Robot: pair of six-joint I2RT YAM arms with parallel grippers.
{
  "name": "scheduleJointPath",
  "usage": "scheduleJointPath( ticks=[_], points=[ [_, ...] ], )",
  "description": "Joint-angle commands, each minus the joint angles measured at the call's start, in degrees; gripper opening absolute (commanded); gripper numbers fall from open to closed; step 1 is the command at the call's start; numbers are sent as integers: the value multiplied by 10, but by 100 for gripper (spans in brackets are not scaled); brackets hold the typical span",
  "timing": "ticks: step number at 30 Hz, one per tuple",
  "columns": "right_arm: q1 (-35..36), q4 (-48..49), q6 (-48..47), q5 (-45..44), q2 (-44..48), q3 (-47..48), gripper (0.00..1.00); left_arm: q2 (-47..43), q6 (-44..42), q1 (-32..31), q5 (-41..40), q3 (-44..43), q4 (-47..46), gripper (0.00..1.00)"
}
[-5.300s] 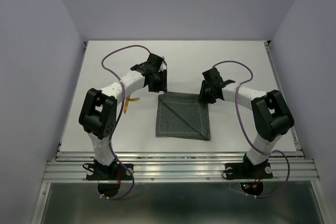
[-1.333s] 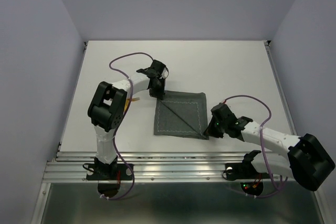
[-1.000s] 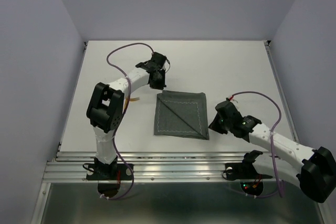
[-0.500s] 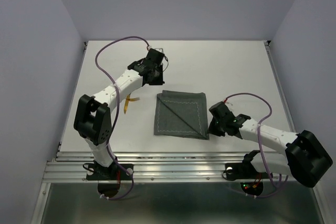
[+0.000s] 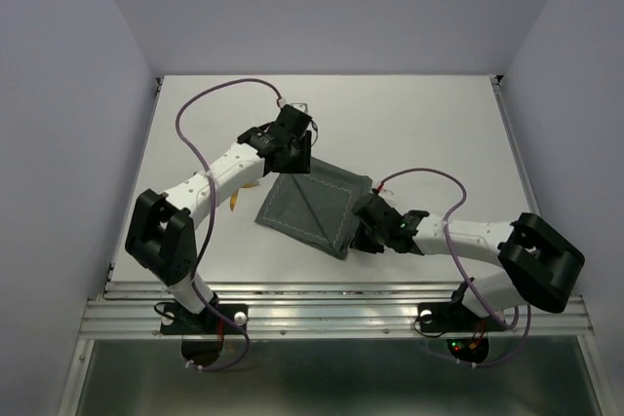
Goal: Fold the napkin into a case and place the utensils inside
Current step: Pick up the upper triangle-folded napkin from the center of the board.
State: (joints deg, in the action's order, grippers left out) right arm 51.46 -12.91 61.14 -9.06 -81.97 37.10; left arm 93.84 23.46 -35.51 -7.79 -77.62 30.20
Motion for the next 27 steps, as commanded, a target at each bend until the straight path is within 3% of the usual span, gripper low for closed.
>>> scheduleJointPath(
  ticks=[1,6,7,10,17,27],
  points=[
    [-28,-50,7,-39,67,-31,9,-44,11,-44,-11,27,1,56],
    [-152,-90,-32,-9,204,-91,23,-61,40,-108,-21,80,-20,61],
    [-171,-95,-41,-3,219,-96,34,-62,48,-132,-25,85,-22,63],
    [-222,-127,-66,16,259,-103,48,-53,78,-190,-48,92,-23,65],
    [-233,-139,-74,24,260,-83,61,5,123,-300,-115,58,12,67],
    [-239,-145,-71,23,270,-83,66,92,114,-352,-142,30,9,66]
  ],
)
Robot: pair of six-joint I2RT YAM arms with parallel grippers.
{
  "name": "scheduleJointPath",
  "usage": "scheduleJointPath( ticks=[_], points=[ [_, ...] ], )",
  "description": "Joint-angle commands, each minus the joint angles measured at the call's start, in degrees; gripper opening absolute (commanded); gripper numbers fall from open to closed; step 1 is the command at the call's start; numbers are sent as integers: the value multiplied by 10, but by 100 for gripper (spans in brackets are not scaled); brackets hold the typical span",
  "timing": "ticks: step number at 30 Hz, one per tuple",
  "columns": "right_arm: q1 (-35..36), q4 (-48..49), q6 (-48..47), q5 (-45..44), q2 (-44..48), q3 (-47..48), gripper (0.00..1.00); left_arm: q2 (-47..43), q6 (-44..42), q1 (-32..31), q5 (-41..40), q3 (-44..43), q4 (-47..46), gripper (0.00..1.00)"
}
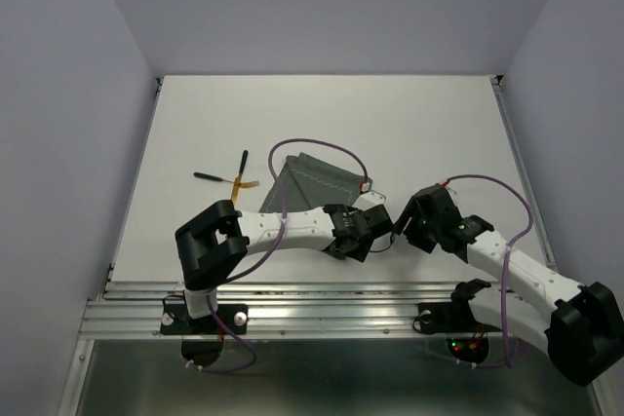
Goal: Fold the napkin into a case and place the utensils inside
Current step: Pick up the upper triangle-folded napkin from the center of the board.
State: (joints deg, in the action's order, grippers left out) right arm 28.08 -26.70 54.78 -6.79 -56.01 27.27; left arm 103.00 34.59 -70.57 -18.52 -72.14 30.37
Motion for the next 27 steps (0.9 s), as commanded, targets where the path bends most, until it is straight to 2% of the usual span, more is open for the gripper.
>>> scheduleJointPath(
  ticks=[1,21,27],
  points=[
    [-5,-9,-8,1,12,16,66,4,1,-1,-35,-24,6,65],
    [-5,-13,-8,-5,8,23,66,70,-29,-3,-44,6,-29,42],
    [-5,-20,-8,-11,11,26,66,83,-54,6,-27,33,-71,27]
  ],
)
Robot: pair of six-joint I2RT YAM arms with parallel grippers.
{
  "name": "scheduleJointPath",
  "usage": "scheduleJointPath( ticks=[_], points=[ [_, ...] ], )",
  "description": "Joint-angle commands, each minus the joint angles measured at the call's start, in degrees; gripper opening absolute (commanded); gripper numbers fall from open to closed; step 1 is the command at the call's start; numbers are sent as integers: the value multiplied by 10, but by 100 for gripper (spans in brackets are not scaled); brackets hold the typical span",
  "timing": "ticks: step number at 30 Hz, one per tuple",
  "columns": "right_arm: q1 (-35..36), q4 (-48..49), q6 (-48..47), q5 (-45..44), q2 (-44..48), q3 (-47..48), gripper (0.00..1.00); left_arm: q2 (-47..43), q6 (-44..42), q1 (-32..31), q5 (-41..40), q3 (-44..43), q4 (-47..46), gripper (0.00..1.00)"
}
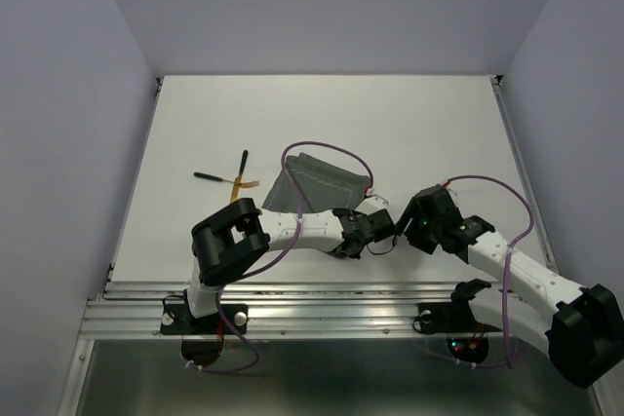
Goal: Fold the napkin into a case and place the utensils inside
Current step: Pick up the upper triangle-folded napkin from the center of the board.
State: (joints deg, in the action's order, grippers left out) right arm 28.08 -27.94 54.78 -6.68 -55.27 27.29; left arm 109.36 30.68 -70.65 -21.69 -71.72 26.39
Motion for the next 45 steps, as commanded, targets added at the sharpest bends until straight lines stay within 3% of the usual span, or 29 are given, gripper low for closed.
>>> scheduleJointPath(
  ticks=[1,5,12,14,16,27,45],
  points=[
    [-5,-11,-8,-16,6,27,66,22,-19,14,21,33,-36,22],
    [-5,-22,-12,-20,14,35,66,2,-28,29,51,59,-67,0],
    [-5,-7,-28,7,-30,72,67,-113,-58,64,132,110,-125,0],
    [-5,31,-32,24,-49,90,74,-133,-61,69,145,123,-140,0],
    [-5,67,-34,52,-91,106,78,-155,-61,77,163,129,-146,0],
    [-5,174,-28,131,-293,207,79,-204,-55,98,205,155,-172,0],
    [-5,239,18,170,-381,211,47,-226,-51,107,212,164,-177,0]
  ],
)
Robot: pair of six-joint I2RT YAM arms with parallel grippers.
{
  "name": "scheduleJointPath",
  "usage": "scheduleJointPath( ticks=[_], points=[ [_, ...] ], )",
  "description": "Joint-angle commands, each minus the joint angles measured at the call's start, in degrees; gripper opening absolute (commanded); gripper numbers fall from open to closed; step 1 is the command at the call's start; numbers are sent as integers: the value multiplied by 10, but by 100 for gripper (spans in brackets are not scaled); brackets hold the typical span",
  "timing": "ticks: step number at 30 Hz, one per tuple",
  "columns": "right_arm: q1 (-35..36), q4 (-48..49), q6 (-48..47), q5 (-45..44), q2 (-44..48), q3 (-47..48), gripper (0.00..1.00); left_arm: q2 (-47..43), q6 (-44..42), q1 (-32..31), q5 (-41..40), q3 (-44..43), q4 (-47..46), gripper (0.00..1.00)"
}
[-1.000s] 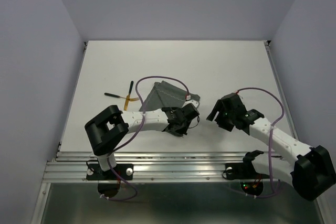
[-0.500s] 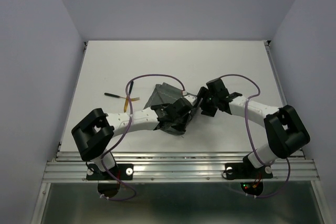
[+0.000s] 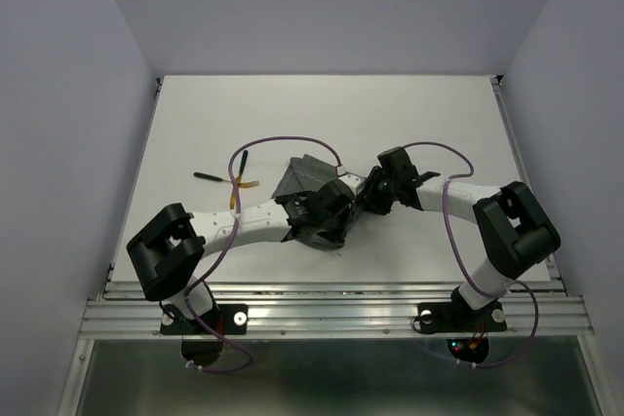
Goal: Fold the napkin into a case and place the utensils inside
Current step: Pick up the upper triangle-folded napkin from the center of the board, then turn over the upper triangle folded napkin at the center of the board.
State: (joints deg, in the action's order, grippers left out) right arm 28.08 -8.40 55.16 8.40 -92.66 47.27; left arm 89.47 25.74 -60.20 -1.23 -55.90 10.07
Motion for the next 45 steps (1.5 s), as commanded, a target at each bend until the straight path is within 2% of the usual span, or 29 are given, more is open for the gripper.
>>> scheduleJointPath(
  ticks=[1,2,4,5,8,14,20,24,34,45],
  points=[
    [-5,45,17,19,-8,12,43,-29,-1,3,8,5,-14,0],
    [-5,44,18,11,-9,15,34,-30,-2,3,8,5,-14,0],
    [-5,44,20,-1,-6,17,24,-33,-2,3,9,7,-14,0],
    [-5,43,19,-5,-3,22,15,-34,-4,3,10,6,-13,0],
    [-5,38,8,-15,8,31,1,-34,-15,3,29,-3,-5,0],
    [-15,-6,-11,-66,65,37,1,-46,-24,2,40,-39,21,0],
    [-39,-70,-37,-125,155,49,1,-47,-28,1,40,-115,57,0],
    [-64,-101,-60,-134,206,64,1,-35,-24,1,41,-168,66,0],
    [-82,-230,-119,-224,313,120,1,40,-2,-18,83,-330,80,0],
    [-87,-397,-151,-348,427,192,1,127,5,-93,106,-496,120,0]
  ],
)
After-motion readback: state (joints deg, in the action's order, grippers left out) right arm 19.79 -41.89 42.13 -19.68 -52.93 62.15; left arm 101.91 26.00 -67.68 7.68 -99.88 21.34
